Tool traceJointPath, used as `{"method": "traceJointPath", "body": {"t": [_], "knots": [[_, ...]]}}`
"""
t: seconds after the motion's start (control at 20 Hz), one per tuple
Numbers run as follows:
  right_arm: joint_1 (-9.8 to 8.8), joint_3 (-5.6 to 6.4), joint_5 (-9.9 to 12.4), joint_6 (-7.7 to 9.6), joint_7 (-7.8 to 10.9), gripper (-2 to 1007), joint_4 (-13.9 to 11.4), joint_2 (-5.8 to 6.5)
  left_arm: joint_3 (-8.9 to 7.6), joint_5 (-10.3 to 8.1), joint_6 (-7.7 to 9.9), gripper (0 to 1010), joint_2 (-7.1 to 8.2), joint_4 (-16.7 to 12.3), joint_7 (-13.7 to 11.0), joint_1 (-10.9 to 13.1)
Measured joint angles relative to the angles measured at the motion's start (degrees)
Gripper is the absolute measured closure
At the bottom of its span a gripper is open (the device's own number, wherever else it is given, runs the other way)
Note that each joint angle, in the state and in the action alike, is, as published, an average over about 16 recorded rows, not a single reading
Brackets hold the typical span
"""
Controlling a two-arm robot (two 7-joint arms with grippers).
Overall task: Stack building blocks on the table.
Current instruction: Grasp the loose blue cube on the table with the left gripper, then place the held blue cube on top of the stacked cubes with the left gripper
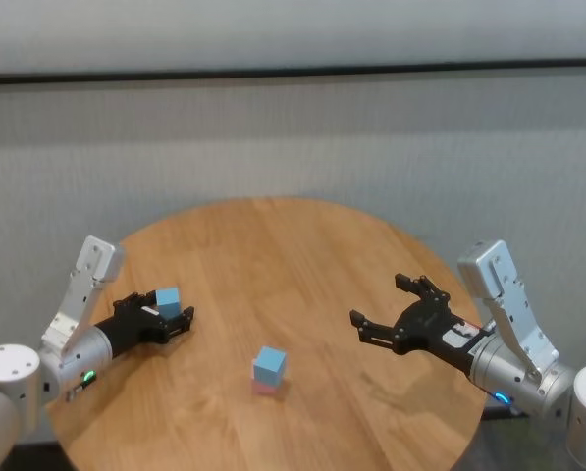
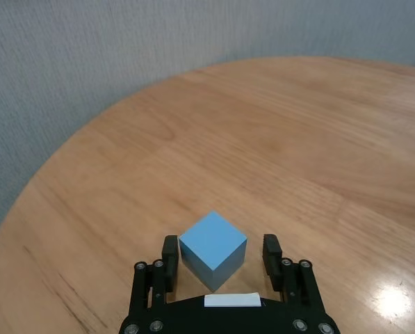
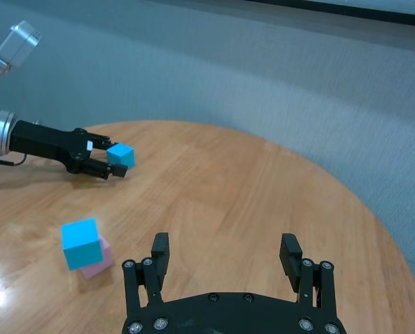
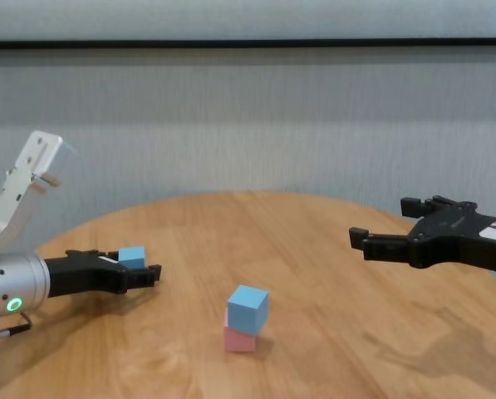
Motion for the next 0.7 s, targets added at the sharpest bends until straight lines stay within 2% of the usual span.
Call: {"method": "traceJointPath", "body": {"t": [0.15, 0.4, 0.55, 0.7], "knots": [[0.0, 0.0, 0.0, 0.0, 0.0, 4, 0.0, 0.0, -0.18, 0.05, 0.12, 282, 0.07, -0.6, 0.1, 0.3], [0.0, 0.0, 0.0, 0.0, 0.0, 4, 0.0, 0.0, -0.94, 0.52, 1.57, 387, 0.53, -4.3, 0.3, 2.2], [0.0, 0.0, 0.0, 0.0, 0.0, 4, 0.0, 0.0, -1.46, 0.77, 2.64, 428, 0.88, -7.1, 0.5, 3.5], [0.0, 0.0, 0.0, 0.0, 0.0, 4, 0.0, 0.0, -1.93, 0.83, 4.26, 446, 1.55, -11.5, 0.7, 5.5]]}}
